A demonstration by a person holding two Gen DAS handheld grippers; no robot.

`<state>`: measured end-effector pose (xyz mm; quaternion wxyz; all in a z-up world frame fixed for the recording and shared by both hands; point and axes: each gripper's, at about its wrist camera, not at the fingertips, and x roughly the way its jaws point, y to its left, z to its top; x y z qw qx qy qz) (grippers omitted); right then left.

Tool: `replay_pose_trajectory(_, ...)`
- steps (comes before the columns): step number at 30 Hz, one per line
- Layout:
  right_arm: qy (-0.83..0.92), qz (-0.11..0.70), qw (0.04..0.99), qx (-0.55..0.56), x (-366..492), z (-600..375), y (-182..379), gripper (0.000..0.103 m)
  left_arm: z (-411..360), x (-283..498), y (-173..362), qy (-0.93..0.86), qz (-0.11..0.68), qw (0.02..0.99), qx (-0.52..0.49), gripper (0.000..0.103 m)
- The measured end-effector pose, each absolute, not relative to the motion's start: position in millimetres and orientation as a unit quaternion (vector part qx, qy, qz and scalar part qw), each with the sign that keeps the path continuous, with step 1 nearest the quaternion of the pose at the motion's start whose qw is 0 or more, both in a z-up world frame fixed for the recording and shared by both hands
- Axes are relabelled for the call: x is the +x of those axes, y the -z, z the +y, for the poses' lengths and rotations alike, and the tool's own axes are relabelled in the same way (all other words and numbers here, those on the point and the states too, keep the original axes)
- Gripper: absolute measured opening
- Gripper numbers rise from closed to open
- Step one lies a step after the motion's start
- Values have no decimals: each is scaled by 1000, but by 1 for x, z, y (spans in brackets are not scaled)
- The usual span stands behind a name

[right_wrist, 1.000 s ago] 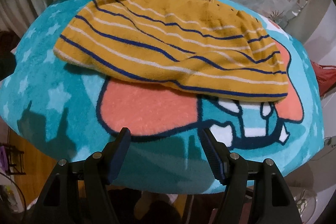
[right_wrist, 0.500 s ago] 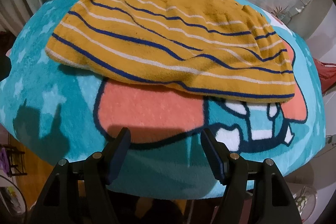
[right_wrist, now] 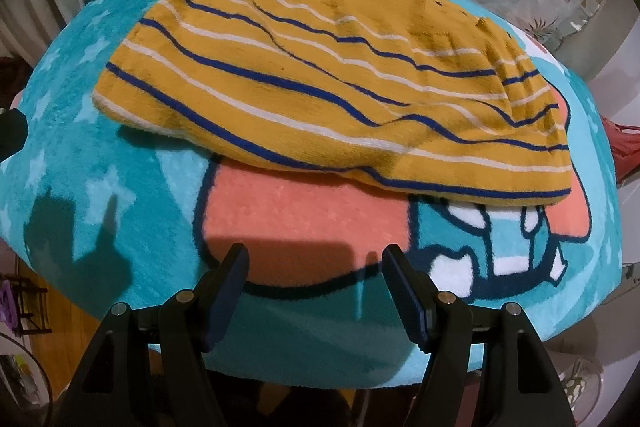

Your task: Fold small clothes

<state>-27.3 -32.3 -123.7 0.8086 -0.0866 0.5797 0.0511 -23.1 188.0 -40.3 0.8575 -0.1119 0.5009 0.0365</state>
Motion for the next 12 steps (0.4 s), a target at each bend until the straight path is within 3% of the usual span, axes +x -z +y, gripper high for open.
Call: replay_pose_trajectory(12, -58, 582, 807, -87, -27, -20, 127, 73, 187, -26, 34, -30, 489, 865, -105, 103)
